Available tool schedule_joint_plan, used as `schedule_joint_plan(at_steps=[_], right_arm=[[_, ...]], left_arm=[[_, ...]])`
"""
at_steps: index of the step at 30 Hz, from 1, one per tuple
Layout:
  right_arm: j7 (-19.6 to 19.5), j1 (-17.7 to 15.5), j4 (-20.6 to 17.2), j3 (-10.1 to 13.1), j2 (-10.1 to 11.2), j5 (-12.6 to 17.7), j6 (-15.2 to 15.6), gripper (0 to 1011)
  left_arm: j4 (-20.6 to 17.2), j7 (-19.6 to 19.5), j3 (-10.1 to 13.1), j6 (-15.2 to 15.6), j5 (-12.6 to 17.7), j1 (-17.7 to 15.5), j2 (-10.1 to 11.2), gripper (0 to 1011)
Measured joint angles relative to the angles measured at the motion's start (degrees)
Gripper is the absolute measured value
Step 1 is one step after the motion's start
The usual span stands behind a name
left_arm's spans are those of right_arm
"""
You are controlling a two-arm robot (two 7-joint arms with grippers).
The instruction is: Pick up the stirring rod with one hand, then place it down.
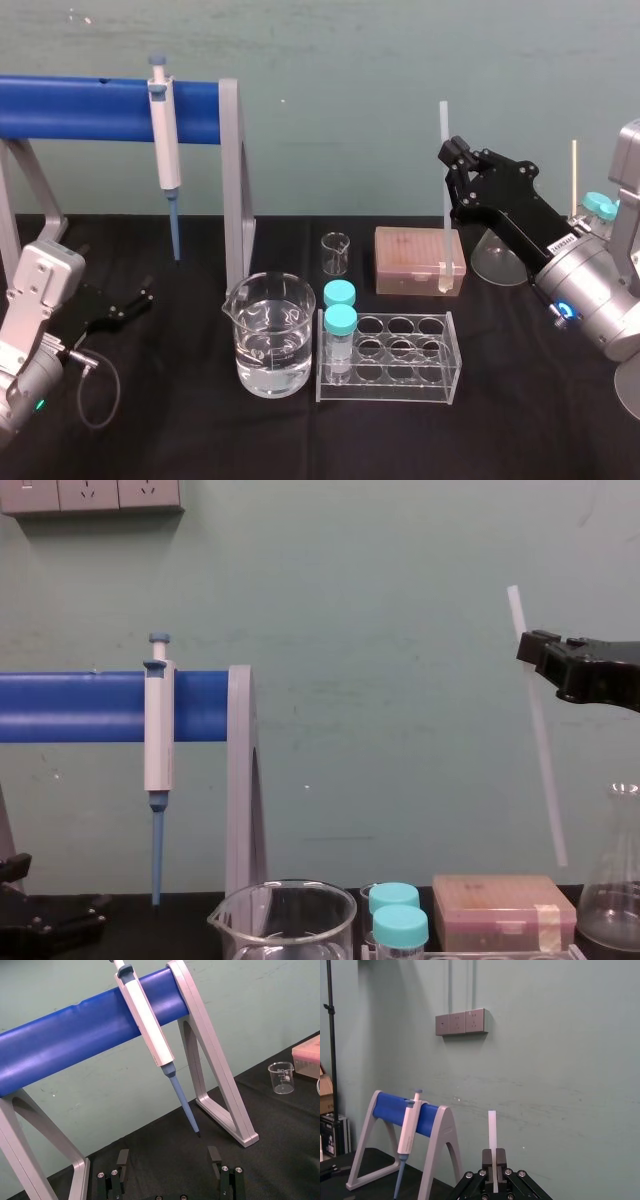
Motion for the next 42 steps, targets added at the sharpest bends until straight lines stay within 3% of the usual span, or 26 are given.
schedule_joint_plan(at_steps=[42], right_arm=[[0.19,0.21,0.5,-0.31,-0.15,0.04,0.32,46]], left_arm=[[0.0,0.0,0.0,0.0,0.0,0.0,0.0,1000]])
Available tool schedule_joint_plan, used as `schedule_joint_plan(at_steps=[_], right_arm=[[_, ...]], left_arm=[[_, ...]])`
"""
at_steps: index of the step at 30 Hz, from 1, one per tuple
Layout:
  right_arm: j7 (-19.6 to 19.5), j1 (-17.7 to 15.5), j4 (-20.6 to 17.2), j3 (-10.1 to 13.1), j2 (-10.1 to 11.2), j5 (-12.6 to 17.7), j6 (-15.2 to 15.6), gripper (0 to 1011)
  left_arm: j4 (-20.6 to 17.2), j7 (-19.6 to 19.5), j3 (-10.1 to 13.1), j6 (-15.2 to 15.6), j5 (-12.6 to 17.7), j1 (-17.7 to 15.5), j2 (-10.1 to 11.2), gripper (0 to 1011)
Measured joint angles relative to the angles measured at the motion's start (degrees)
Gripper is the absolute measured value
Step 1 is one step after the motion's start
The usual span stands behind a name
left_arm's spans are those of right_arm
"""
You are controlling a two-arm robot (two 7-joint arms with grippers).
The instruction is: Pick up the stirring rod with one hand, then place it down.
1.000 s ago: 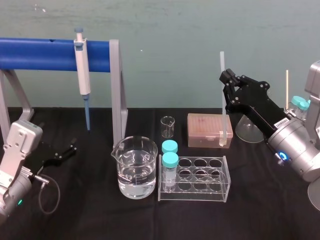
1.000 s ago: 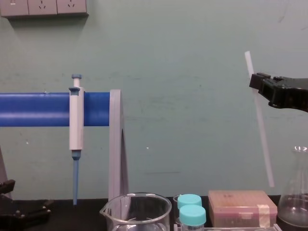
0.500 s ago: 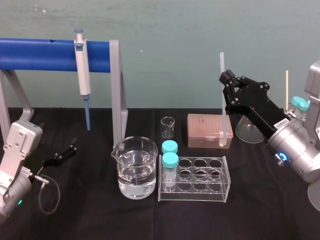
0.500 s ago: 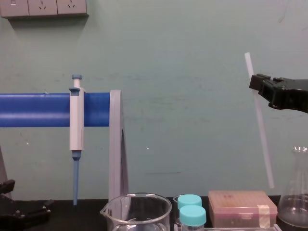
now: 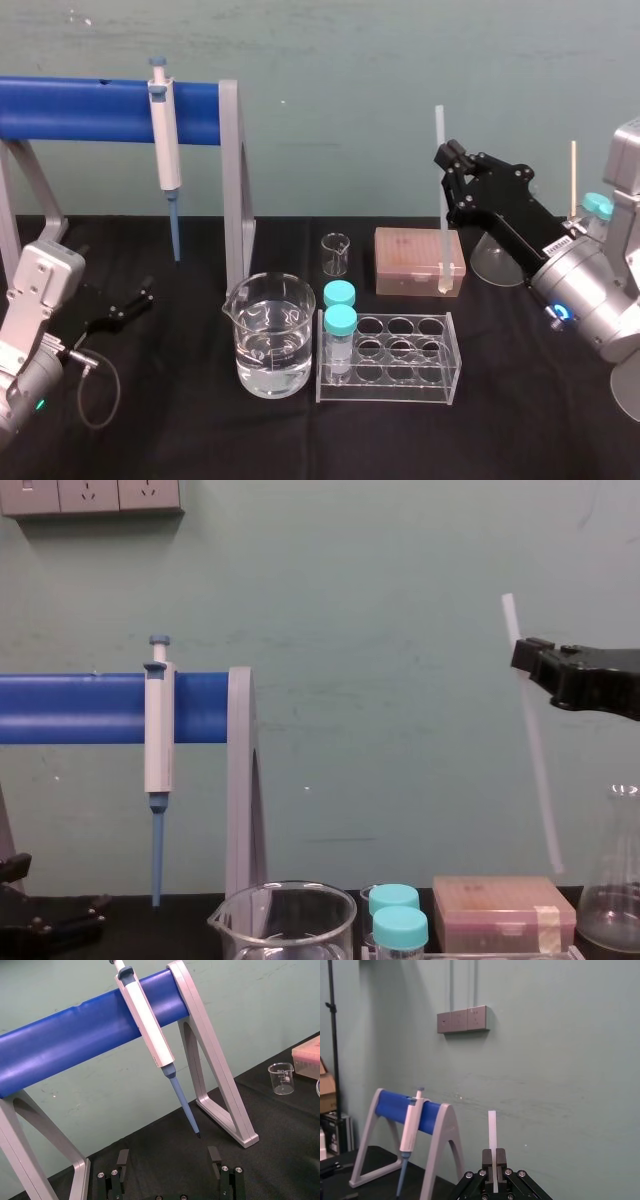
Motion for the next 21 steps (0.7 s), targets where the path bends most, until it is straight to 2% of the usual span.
schedule_joint_plan(at_steps=[4,6,7,14,18,21], right_arm=[[1.38,0.72,0.93,-0.89,-0.27,0.68,-0.13,46],[4.31,1.64,2.21,-1.87,-0.37,2.46,-0.98,46],[4.31,1.64,2.21,-1.87,-0.37,2.46,-0.98,46],[13.55,4.18,6.14,-4.07,-0.17,9.65,-2.79,46],[15.71,4.91,7.47,-4.89,0.22,11.36,-3.05,46],[15.81,5.08,8.13,-5.22,0.57,11.56,-3.06,46]], left_arm=[[0.0,0.0,0.0,0.0,0.0,0.0,0.0,1000],[0.0,0.0,0.0,0.0,0.0,0.0,0.0,1000],[0.0,0.0,0.0,0.0,0.0,0.0,0.0,1000],[0.0,0.0,0.0,0.0,0.0,0.0,0.0,1000],[0.0,0.0,0.0,0.0,0.0,0.0,0.0,1000],[0.0,0.0,0.0,0.0,0.0,0.0,0.0,1000]])
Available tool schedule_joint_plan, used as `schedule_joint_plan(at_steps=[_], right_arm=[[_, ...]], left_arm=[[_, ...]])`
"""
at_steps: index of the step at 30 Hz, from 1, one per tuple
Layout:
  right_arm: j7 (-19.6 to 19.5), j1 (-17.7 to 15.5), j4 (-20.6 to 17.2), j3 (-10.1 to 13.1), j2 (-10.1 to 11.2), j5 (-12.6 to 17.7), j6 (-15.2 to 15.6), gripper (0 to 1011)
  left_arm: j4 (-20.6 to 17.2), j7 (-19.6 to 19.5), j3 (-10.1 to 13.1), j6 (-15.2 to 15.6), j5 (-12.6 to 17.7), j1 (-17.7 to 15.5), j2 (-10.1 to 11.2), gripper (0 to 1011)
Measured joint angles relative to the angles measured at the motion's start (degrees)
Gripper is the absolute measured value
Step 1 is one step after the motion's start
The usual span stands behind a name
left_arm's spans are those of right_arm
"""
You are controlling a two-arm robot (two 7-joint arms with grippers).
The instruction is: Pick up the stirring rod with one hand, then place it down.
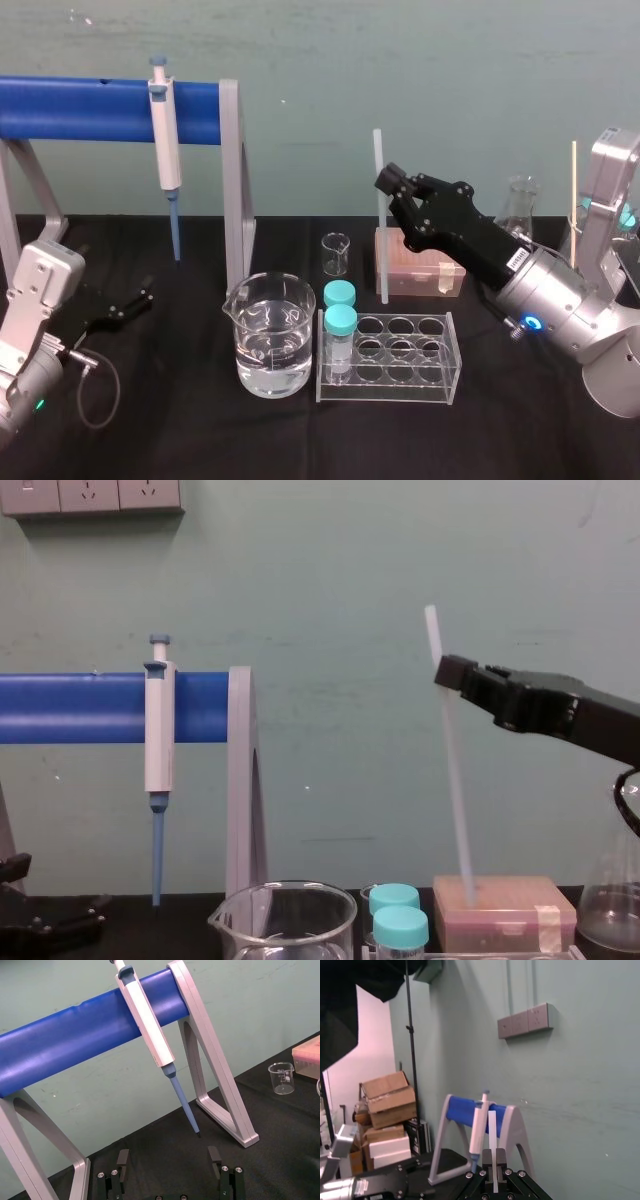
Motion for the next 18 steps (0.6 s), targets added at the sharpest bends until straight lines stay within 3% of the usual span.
schedule_joint_plan(at_steps=[8,18], right_arm=[[-2.47,-0.44,1.56,-0.55,1.55,-0.69,-0.51,46],[-3.93,-0.99,2.5,-1.41,1.72,-0.26,-0.87,46]], left_arm=[[0.0,0.0,0.0,0.0,0.0,0.0,0.0,1000],[0.0,0.0,0.0,0.0,0.0,0.0,0.0,1000]])
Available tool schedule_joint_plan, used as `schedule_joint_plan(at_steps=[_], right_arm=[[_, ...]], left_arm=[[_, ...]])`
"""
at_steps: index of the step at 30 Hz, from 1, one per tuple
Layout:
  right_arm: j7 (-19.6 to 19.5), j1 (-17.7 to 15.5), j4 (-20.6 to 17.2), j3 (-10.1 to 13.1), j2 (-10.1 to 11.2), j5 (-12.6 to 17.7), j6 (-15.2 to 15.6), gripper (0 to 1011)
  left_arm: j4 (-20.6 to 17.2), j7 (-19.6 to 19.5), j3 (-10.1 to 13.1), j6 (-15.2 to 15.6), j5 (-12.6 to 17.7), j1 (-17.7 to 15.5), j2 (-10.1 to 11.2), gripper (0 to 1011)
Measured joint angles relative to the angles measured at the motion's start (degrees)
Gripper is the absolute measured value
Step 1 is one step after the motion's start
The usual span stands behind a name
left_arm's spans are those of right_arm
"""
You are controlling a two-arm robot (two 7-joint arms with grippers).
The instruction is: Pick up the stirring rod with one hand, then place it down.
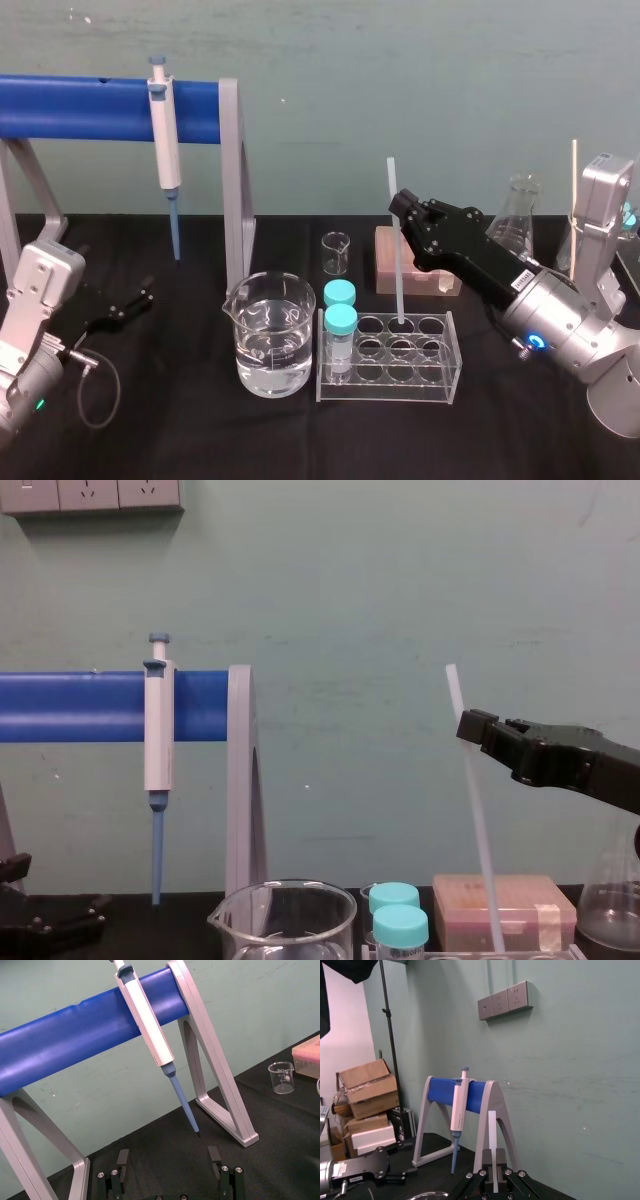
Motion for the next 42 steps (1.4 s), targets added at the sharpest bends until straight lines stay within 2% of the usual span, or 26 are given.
schedule_joint_plan(at_steps=[15,42], right_arm=[[-1.48,-0.55,1.84,-0.85,-0.67,-2.76,-2.92,46],[-0.39,-1.07,7.72,0.15,-3.92,-3.35,-7.09,46]], left_arm=[[0.0,0.0,0.0,0.0,0.0,0.0,0.0,1000],[0.0,0.0,0.0,0.0,0.0,0.0,0.0,1000]])
